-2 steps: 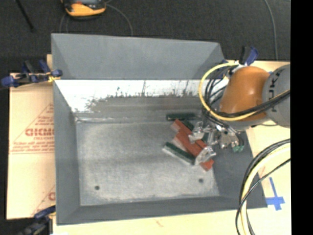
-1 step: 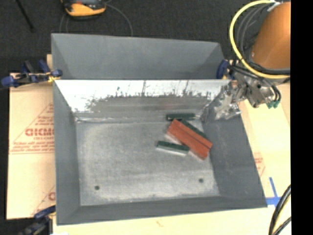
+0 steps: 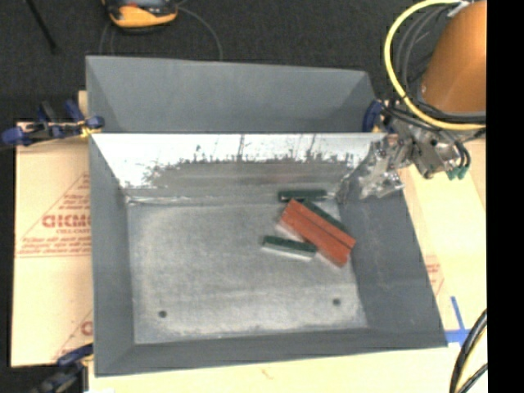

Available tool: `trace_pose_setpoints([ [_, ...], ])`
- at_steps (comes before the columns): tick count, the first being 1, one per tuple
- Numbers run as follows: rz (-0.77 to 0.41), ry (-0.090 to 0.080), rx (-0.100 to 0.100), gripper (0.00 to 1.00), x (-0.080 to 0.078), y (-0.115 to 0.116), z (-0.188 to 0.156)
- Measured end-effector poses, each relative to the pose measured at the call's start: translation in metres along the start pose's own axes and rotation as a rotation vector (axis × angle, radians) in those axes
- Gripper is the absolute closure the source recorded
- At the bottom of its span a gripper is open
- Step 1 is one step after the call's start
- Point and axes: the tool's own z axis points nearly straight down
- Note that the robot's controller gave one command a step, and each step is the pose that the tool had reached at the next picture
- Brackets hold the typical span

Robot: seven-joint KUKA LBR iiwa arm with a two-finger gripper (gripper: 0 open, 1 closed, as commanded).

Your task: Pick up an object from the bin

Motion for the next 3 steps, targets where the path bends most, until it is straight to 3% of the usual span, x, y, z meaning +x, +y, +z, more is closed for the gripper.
trace_pose_setpoints([
  [1, 0.051, -0.004, 0.003, 1.00, -0.004, -0.002, 0.054],
  [2, 0.038, 0.002, -0.001, 0.00, 0.018, 0.007, 0.133],
  [3, 0.038, 0.002, -0.001, 0.00, 0.018, 0.007, 0.133],
])
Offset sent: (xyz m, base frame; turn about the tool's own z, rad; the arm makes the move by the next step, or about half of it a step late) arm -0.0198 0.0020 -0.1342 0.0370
